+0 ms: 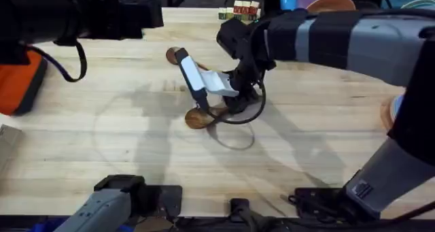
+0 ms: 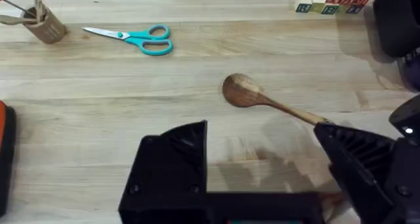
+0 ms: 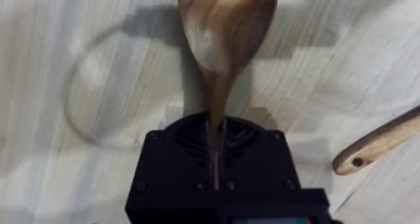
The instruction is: Pick up the spoon on the table one by one and put them onto the rack
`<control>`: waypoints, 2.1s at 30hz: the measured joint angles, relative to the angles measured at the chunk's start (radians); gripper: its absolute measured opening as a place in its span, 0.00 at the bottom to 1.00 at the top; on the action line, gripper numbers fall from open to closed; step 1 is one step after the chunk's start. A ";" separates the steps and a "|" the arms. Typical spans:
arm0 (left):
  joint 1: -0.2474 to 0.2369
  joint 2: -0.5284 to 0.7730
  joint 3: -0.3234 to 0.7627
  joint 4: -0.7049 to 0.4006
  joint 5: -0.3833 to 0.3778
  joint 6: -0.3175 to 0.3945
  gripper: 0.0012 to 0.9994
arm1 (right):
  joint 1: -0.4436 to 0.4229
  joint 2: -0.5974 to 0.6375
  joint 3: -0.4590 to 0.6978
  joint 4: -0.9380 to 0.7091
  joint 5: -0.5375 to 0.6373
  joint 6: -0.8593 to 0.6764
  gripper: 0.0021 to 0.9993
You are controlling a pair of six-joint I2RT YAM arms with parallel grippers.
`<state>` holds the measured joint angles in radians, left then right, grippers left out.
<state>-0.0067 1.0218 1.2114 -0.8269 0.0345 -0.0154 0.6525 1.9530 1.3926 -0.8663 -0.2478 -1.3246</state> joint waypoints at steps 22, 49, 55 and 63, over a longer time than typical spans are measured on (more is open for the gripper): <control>0.000 0.000 0.000 0.000 0.000 0.000 0.99 | -0.184 -0.001 0.385 -0.256 0.004 0.224 0.03; 0.000 0.000 0.000 0.000 0.000 0.000 0.99 | -0.283 -0.001 0.516 0.311 -0.001 0.596 0.03; 0.000 0.000 0.000 0.000 0.000 0.000 0.99 | -0.322 -0.001 0.516 0.471 -0.002 0.634 0.03; 0.000 0.000 0.000 0.004 0.000 0.000 0.99 | -0.413 -0.001 0.516 0.650 -0.004 0.686 0.03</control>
<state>-0.0067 1.0218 1.2114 -0.8230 0.0345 -0.0154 0.2395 1.9518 1.9091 -0.2159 -0.2516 -0.6384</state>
